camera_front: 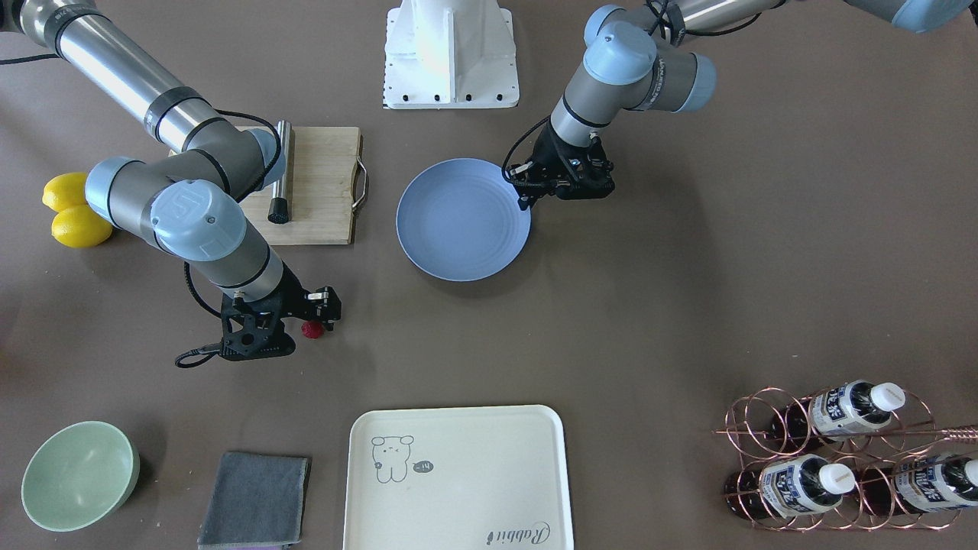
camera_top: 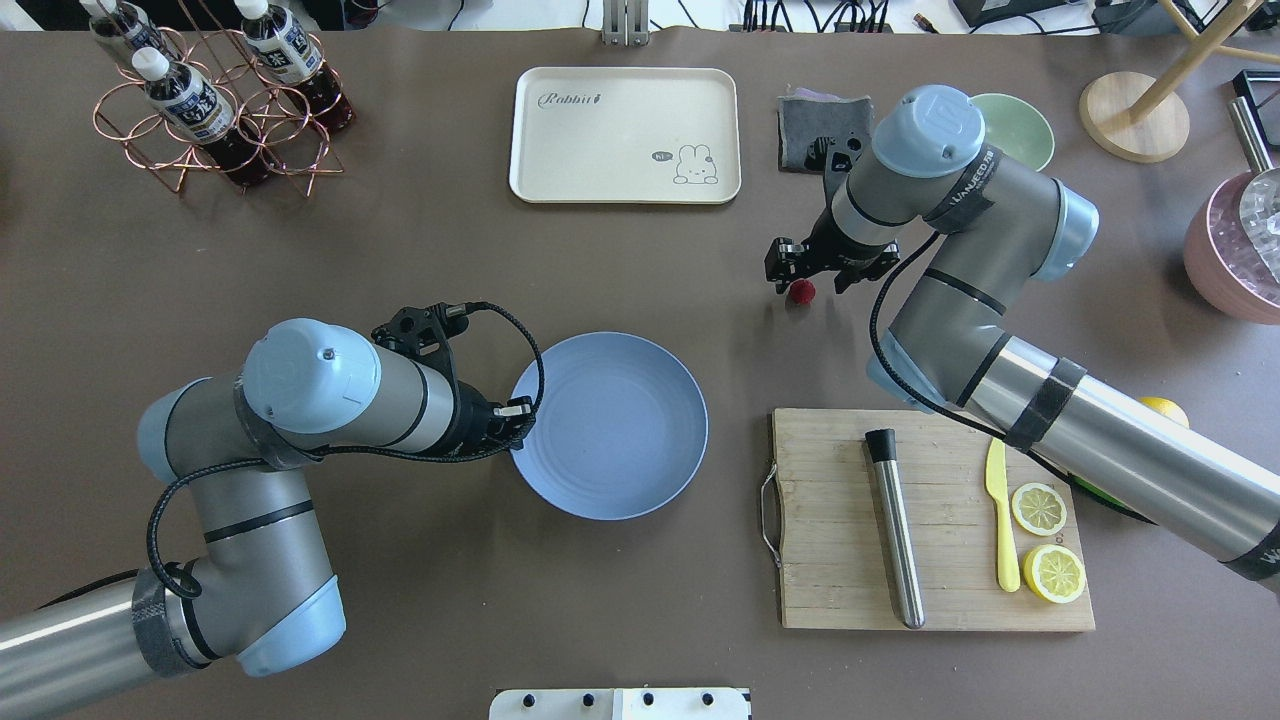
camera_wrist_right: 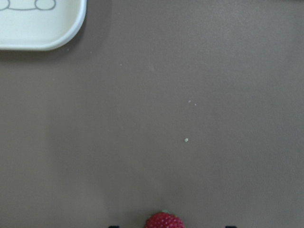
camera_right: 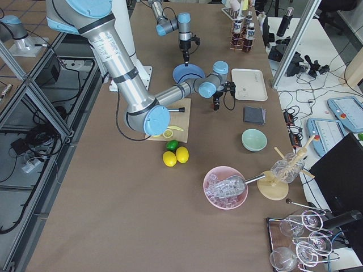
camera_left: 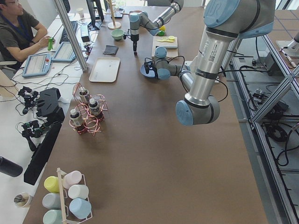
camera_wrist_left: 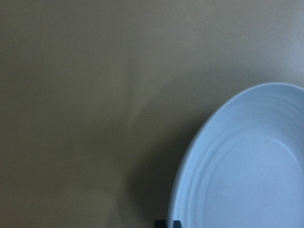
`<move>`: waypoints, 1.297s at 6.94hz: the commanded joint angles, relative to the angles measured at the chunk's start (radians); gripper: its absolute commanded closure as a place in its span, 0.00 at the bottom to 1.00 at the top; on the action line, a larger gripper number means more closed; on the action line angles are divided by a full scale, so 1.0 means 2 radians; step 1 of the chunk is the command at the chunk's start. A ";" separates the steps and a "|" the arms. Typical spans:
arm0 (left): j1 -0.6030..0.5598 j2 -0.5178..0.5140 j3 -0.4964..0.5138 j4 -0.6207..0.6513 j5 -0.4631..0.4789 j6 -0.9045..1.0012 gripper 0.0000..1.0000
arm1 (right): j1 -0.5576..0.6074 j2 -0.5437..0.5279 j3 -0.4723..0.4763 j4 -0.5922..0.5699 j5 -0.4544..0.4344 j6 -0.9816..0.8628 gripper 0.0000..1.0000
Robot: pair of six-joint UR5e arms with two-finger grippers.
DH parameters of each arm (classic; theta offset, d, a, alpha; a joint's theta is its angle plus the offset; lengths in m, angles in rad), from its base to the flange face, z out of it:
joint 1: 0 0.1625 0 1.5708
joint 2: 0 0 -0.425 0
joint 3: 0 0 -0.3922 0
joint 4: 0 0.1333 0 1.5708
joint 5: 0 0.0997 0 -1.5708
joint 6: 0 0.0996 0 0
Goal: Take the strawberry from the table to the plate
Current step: 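Close the right gripper on the red strawberry while the left holds the plate, then carry the strawberry over the plate with right gripper while left arm withdraws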
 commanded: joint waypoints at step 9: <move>-0.185 0.045 -0.028 0.081 -0.096 0.252 0.13 | -0.100 0.056 0.125 -0.077 -0.060 0.154 1.00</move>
